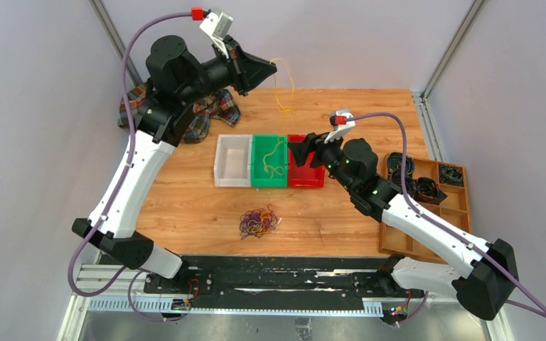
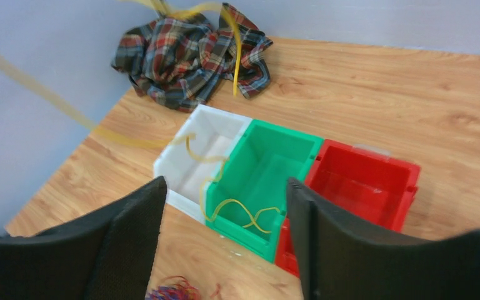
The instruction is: Untangle the cables
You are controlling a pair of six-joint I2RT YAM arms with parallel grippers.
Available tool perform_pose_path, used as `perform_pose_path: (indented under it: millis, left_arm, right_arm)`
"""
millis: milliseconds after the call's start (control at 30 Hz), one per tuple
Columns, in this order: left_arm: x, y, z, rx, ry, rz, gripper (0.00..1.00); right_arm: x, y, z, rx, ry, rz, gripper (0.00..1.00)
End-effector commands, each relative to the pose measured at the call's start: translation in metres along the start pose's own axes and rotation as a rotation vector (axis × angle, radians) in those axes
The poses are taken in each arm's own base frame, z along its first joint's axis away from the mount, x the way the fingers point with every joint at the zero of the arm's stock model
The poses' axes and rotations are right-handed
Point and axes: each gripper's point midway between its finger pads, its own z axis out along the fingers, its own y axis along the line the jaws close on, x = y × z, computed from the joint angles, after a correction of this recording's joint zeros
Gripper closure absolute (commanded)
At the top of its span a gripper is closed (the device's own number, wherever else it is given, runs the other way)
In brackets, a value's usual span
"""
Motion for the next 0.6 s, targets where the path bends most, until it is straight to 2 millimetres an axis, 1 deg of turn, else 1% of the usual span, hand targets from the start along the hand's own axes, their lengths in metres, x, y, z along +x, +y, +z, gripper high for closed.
perform_pose_path:
  millis: [0, 67, 167, 233, 267, 333, 433, 500, 533, 567]
  left_arm:
    - [-0.023, -0.014, 0.010, 0.036, -0.035, 0.086, 1.00]
    - [-0.026, -0.014, 0.019, 0.044, -0.037, 0.093, 1.00]
    - [-0.029, -0.017, 0.028, 0.052, -0.042, 0.109, 1.00]
    - [-0.031, -0.020, 0.034, 0.065, -0.043, 0.117, 1.00]
    - [-0.035, -0.024, 0.034, 0.072, -0.051, 0.125, 1.00]
    - [-0.038, -0.029, 0.036, 0.084, -0.059, 0.131, 1.00]
    - [-0.047, -0.037, 0.033, 0.103, -0.079, 0.133, 1.00]
    - [-0.051, -0.042, 0.031, 0.116, -0.089, 0.136, 1.00]
    - [-0.052, -0.044, 0.030, 0.120, -0.091, 0.136, 1.00]
    - [-0.051, -0.044, 0.029, 0.122, -0.088, 0.132, 1.00]
  right_arm:
    - [0.004, -0.006, -0.008, -0.014, 0.035, -0.072, 0.24]
    - [0.004, -0.007, -0.011, -0.014, 0.036, -0.091, 0.21]
    - [0.003, -0.004, -0.014, -0.041, 0.028, -0.122, 0.19]
    - [-0.002, -0.002, -0.013, -0.050, 0.024, -0.148, 0.18]
    - [-0.005, -0.004, -0.011, -0.040, 0.023, -0.156, 0.18]
    - [-0.011, -0.007, -0.005, -0.019, 0.028, -0.168, 0.17]
    - [-0.019, -0.016, 0.011, 0.038, 0.057, -0.185, 0.17]
    - [-0.027, -0.025, 0.020, 0.092, 0.057, -0.205, 0.21]
    - [-0.031, -0.029, 0.024, 0.115, 0.052, -0.209, 0.24]
    - [-0.037, -0.031, 0.028, 0.124, 0.040, -0.207, 0.29]
